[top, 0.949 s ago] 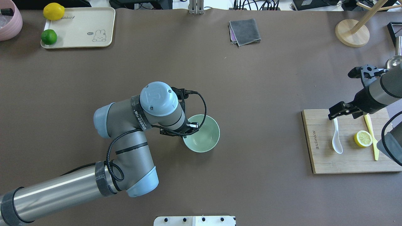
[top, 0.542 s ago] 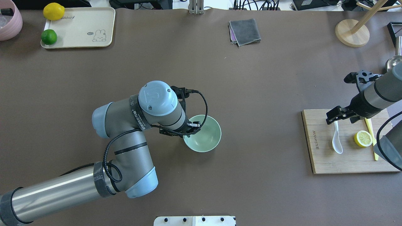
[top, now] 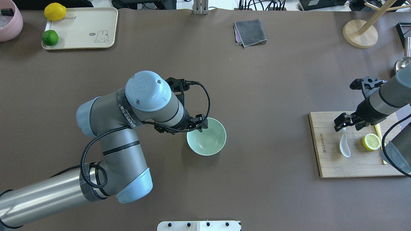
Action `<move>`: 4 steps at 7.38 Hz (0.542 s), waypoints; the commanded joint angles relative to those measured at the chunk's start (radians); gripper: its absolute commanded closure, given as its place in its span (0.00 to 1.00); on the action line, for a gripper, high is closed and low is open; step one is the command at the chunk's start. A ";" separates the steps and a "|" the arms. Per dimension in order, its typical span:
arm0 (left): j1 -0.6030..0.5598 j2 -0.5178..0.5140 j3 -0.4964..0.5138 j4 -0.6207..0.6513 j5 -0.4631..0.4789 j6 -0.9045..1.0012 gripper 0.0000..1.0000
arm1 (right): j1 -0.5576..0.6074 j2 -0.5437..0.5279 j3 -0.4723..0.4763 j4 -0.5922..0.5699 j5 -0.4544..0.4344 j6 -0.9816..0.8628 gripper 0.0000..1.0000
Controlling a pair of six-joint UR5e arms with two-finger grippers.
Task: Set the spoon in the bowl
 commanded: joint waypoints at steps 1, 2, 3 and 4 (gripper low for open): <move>-0.001 0.003 -0.005 0.004 0.001 0.001 0.05 | -0.001 0.000 -0.009 0.000 0.002 0.000 0.64; -0.007 0.003 -0.005 0.004 0.001 0.001 0.05 | -0.001 0.000 -0.011 -0.002 0.002 0.000 0.75; -0.016 0.003 -0.005 0.004 0.001 0.006 0.05 | -0.001 0.000 -0.012 -0.002 0.003 0.000 0.94; -0.021 0.003 -0.005 0.004 0.001 0.006 0.05 | -0.001 0.002 -0.011 -0.002 0.005 0.000 1.00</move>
